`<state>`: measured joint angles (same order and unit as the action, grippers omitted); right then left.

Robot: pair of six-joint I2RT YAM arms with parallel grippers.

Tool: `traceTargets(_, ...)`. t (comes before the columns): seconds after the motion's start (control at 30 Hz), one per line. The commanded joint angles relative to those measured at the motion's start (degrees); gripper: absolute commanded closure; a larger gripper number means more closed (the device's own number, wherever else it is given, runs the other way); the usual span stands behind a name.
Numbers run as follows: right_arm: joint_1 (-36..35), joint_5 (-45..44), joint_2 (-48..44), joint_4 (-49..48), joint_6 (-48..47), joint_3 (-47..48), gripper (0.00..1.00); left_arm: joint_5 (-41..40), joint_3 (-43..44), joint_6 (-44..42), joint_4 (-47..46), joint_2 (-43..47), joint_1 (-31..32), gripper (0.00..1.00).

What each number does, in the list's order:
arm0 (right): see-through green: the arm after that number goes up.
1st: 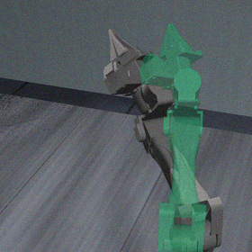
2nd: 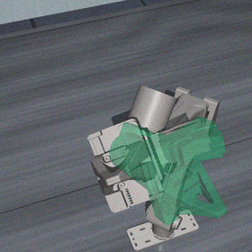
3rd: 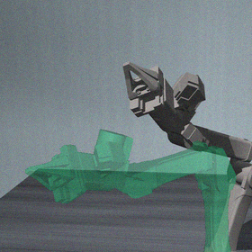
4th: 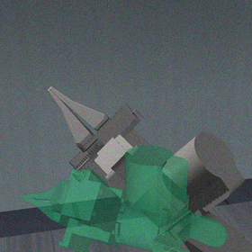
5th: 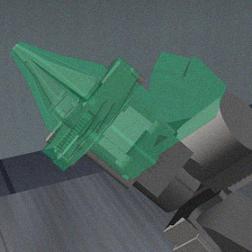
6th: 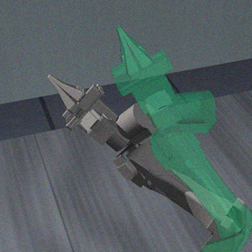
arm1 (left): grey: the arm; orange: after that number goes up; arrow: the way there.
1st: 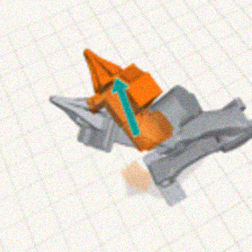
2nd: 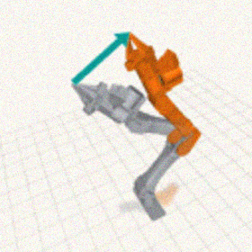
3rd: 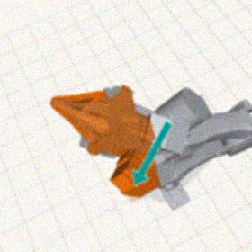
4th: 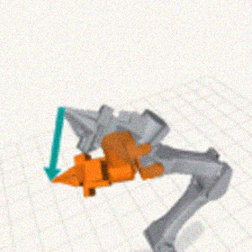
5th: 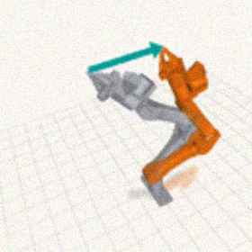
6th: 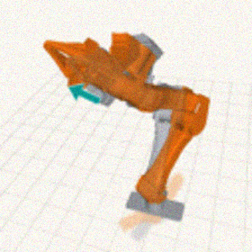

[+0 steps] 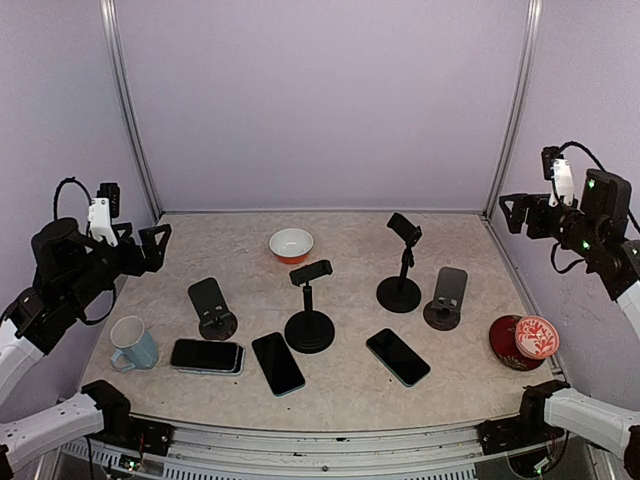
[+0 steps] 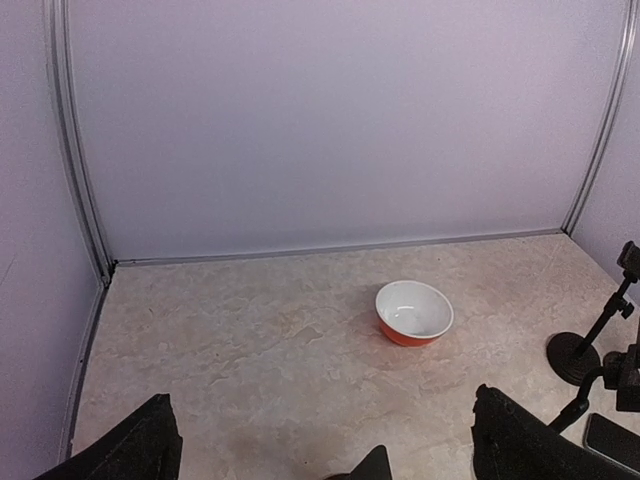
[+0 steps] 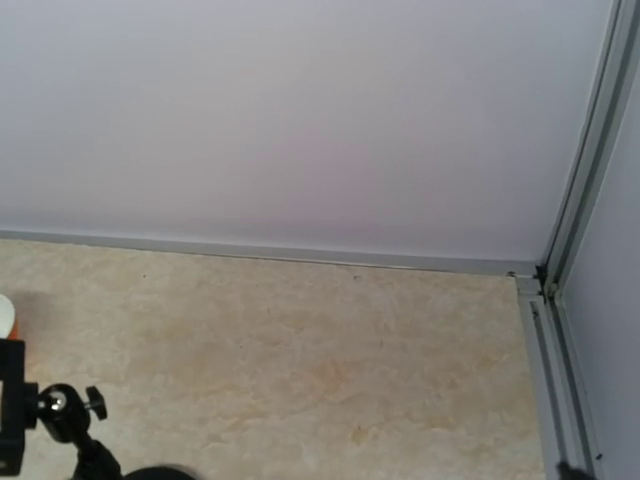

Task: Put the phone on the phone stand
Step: Pick up the phone at the center of the board.

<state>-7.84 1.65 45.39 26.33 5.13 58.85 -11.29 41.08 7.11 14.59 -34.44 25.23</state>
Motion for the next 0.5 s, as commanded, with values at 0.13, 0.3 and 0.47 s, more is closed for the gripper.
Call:
traceTargets(0.13, -1.4, 7.8, 0.4, -1.0, 0.2, 2.7, 0.0, -1.0, -1.9, 0.5, -5.1, 1.0, 0.0, 0.01)
traceTargets(0.3, -1.6, 12.2, -2.4, -4.6, 2.7, 0.0, 0.0, -1.4, -2.7, 0.4, -6.3, 0.8, 0.0, 0.01)
traceTargets(0.47, -1.8, 14.4, -1.5, -3.3, 2.2, 0.7, 0.0, -1.6, -3.3, 0.3, -6.8, 0.0, 0.0, 0.01)
